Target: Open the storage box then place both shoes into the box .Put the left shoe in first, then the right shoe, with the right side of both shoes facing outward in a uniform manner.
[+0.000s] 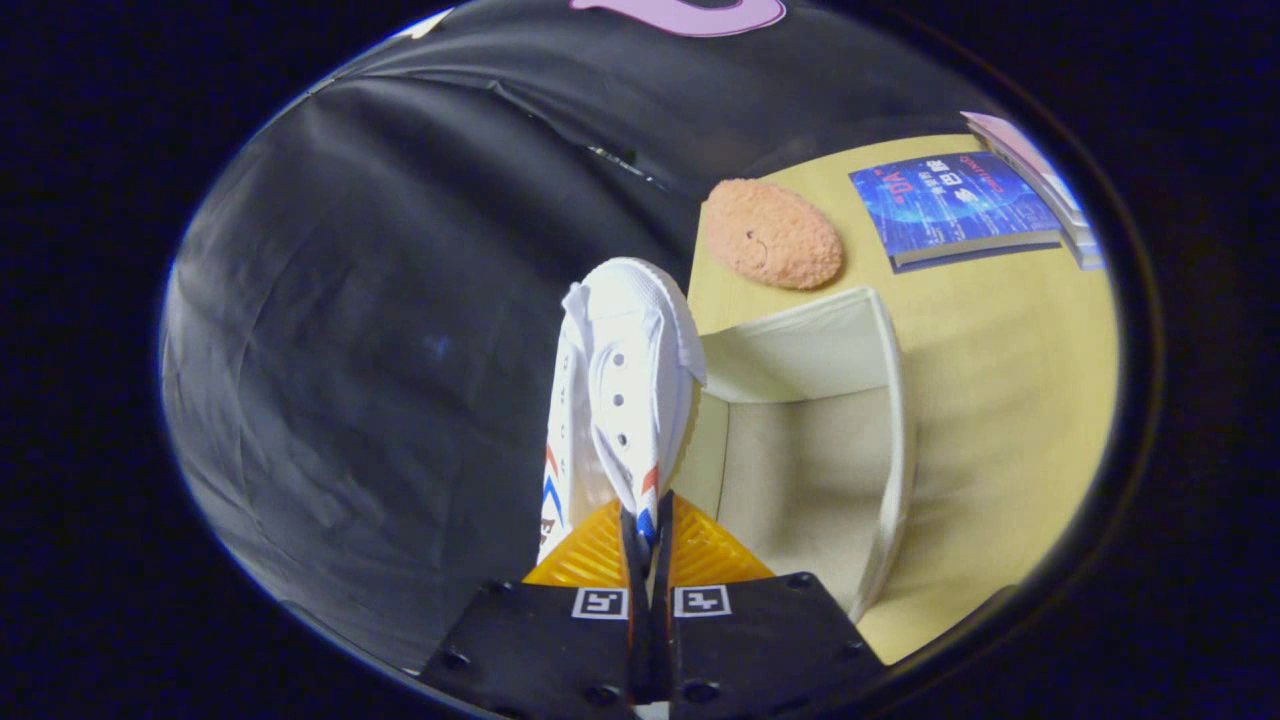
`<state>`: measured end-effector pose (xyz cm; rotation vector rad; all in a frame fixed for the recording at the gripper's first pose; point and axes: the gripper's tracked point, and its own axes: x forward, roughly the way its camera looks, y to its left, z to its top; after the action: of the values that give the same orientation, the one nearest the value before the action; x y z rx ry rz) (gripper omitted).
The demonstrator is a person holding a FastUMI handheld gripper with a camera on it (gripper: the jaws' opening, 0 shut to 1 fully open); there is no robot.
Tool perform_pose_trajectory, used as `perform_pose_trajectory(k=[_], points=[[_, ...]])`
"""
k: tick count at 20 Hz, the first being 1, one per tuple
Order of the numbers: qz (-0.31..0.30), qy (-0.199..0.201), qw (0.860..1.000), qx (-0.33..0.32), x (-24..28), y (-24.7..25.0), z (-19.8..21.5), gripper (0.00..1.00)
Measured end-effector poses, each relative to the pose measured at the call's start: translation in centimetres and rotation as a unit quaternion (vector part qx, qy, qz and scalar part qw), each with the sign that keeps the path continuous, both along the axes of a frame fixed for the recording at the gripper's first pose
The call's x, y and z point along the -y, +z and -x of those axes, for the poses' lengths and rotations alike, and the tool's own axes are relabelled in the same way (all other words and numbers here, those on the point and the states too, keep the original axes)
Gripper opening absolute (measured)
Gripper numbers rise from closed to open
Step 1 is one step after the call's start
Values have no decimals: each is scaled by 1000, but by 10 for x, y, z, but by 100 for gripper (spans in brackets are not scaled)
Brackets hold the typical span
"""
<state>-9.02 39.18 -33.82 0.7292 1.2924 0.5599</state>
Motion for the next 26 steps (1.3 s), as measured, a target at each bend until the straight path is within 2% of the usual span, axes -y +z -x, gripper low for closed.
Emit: perform_pose_trajectory(k=[4,6,12,19,26], points=[[24,18,1000,-7,-13,-20,14,2],[21,13,1000,-11,-14,-26,13,3],[53,34,998,6,2,-32,31,3],[59,19,998,-32,14,-37,54,3],[89,32,992,-84,8,-51,58,3]])
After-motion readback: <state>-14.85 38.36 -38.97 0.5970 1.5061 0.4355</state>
